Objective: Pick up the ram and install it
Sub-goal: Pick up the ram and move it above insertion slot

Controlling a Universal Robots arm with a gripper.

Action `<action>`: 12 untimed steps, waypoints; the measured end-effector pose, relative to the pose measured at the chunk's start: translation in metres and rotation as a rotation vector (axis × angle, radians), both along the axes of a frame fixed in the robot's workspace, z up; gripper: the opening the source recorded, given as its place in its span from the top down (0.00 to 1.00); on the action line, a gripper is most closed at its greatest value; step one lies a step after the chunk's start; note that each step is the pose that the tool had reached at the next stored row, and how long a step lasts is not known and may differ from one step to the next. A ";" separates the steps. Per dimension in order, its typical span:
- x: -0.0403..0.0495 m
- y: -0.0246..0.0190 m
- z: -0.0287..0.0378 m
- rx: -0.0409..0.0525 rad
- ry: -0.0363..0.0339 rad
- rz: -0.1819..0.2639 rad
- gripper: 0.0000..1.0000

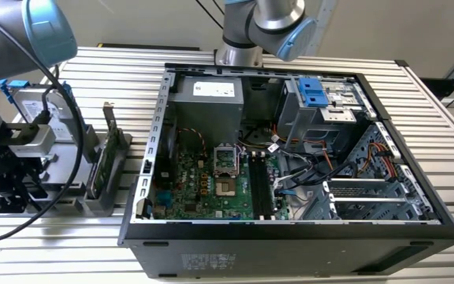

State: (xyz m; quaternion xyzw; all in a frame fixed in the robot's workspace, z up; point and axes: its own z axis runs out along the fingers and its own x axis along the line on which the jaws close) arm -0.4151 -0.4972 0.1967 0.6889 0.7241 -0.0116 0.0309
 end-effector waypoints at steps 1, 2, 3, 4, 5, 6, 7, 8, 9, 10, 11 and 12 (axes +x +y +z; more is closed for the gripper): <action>0.0000 0.0000 0.0000 0.0000 0.0000 0.000 0.00; 0.0000 0.0000 0.0000 0.0000 0.0000 0.000 0.00; 0.0000 0.0000 0.0000 -0.0001 0.0000 0.000 0.00; 0.0000 0.0000 0.0000 0.0000 0.0000 0.000 1.00; 0.0000 0.0000 0.0000 0.0000 0.0000 0.000 1.00; 0.0000 0.0000 0.0000 0.0000 0.0000 0.000 1.00; 0.0000 0.0000 -0.0001 0.0001 0.0000 0.000 1.00; 0.0000 0.0000 -0.0001 0.0001 0.0000 0.000 1.00; 0.0000 0.0000 -0.0001 0.0000 0.0000 0.000 1.00; 0.0000 0.0000 -0.0001 0.0000 0.0001 0.000 1.00; 0.0000 0.0000 -0.0001 -0.0001 0.0000 0.000 1.00; 0.0000 0.0000 -0.0002 0.0000 0.0000 0.000 1.00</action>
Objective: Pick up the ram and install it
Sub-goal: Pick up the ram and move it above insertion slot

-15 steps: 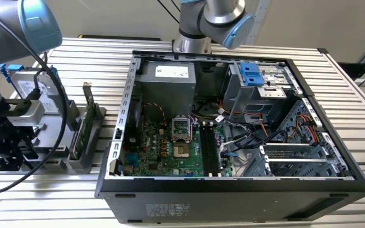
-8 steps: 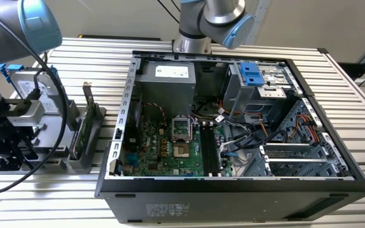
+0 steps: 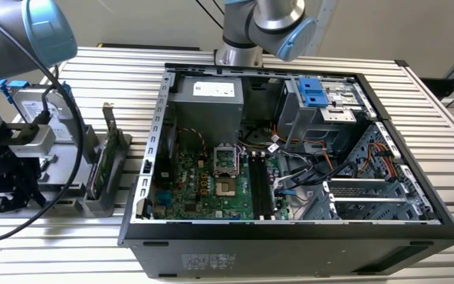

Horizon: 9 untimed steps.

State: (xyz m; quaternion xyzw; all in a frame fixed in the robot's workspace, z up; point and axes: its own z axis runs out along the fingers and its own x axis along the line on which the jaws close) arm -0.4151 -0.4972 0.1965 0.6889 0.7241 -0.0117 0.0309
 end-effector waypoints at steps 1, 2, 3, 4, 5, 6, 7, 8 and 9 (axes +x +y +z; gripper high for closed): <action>0.0000 0.0000 -0.0002 0.0000 -0.0001 0.000 1.00; 0.0000 0.0000 -0.0002 0.0000 0.0000 0.000 1.00; 0.0000 0.0000 -0.0002 0.0001 -0.0001 0.000 1.00; 0.0000 0.0000 -0.0001 0.0001 -0.0001 0.000 1.00; 0.0000 0.0000 0.0000 0.0003 -0.0003 0.000 1.00; 0.0001 0.0000 0.0001 0.0004 -0.0005 0.000 1.00; 0.0001 0.0000 0.0007 0.0002 -0.0003 0.000 1.00; 0.0000 0.0000 0.0015 -0.0001 0.0000 0.000 1.00; 0.0000 0.0000 0.0021 0.0000 -0.0001 0.000 1.00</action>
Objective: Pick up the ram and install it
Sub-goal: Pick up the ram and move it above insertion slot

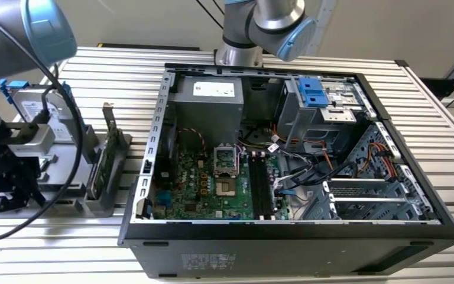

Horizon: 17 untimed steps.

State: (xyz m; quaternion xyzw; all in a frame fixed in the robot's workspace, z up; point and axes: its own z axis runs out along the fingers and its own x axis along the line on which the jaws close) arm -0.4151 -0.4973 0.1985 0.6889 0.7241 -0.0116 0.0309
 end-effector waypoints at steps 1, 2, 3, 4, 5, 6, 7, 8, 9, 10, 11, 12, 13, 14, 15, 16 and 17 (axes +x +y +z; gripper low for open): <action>0.0000 0.0000 0.0007 -0.0001 0.0001 0.000 1.00; 0.0000 0.0000 0.0014 0.0000 0.0001 0.000 1.00; 0.0000 0.0000 0.0022 0.0000 0.0001 0.000 1.00; 0.0000 0.0000 0.0030 0.0000 0.0000 0.000 1.00; 0.0000 0.0000 0.0039 0.0000 0.0000 0.000 1.00; 0.0000 0.0000 0.0049 -0.0001 0.0001 0.000 1.00; 0.0000 0.0000 0.0056 0.0000 0.0001 0.000 1.00; 0.0000 0.0000 0.0063 0.0001 0.0000 0.000 1.00; 0.0000 0.0000 0.0070 0.0000 0.0000 0.000 1.00; 0.0000 0.0000 0.0075 0.0000 0.0000 0.000 1.00; 0.0000 0.0000 0.0082 0.0000 0.0000 0.000 1.00; 0.0000 0.0000 0.0089 0.0000 0.0000 0.000 1.00; 0.0000 0.0000 0.0096 0.0000 0.0000 0.000 1.00; 0.0000 0.0000 0.0101 0.0000 0.0000 0.000 1.00; 0.0000 0.0000 0.0105 0.0001 -0.0001 0.000 1.00; 0.0000 0.0000 0.0107 0.0002 -0.0002 0.000 1.00; 0.0000 0.0000 0.0110 0.0000 0.0000 0.000 1.00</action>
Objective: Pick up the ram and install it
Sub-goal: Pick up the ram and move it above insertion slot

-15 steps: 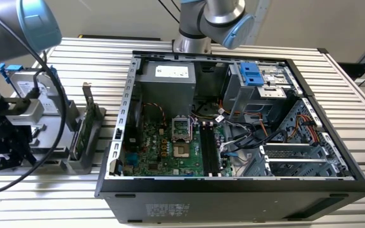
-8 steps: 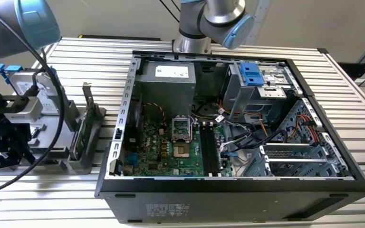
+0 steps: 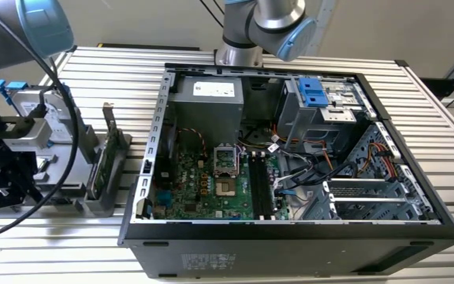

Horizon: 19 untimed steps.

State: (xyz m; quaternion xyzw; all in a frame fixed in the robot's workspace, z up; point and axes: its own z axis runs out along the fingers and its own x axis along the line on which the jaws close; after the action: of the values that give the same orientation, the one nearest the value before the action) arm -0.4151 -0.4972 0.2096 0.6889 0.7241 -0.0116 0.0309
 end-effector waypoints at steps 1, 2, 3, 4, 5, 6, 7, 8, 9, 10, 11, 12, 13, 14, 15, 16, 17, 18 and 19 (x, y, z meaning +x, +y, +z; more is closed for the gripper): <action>0.0000 0.0000 0.0004 -0.0001 0.0001 0.000 1.00; 0.0000 0.0000 0.0006 -0.0001 0.0001 0.000 1.00; 0.0000 0.0000 0.0007 -0.0001 0.0001 0.000 1.00; 0.0000 0.0000 0.0010 -0.0001 0.0001 0.000 1.00; 0.0000 0.0000 0.0013 -0.0001 0.0001 0.000 1.00; 0.0000 0.0000 0.0015 -0.0001 0.0001 0.000 1.00; 0.0000 0.0000 0.0018 -0.0001 0.0001 0.000 1.00; 0.0000 0.0000 0.0022 -0.0001 0.0001 0.000 1.00; 0.0000 0.0000 0.0026 -0.0001 0.0001 0.000 1.00; 0.0000 0.0000 0.0031 -0.0001 0.0001 0.000 1.00; 0.0000 0.0000 0.0034 0.0000 0.0000 0.000 1.00; 0.0000 0.0000 0.0039 -0.0001 0.0001 0.000 1.00; 0.0000 0.0000 0.0044 -0.0001 0.0001 0.000 1.00; 0.0000 0.0000 0.0050 -0.0001 0.0001 0.000 1.00; -0.0001 0.0000 0.0057 -0.0001 0.0001 0.000 1.00; 0.0000 0.0000 0.0064 -0.0001 0.0001 0.000 1.00; 0.0000 0.0000 0.0070 0.0000 0.0000 0.000 1.00; 0.0000 0.0000 0.0076 -0.0001 0.0000 0.000 1.00; 0.0000 0.0000 0.0081 0.0000 0.0000 0.000 1.00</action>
State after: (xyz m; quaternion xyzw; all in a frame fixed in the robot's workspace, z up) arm -0.4151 -0.4972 0.2177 0.6889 0.7241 -0.0116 0.0309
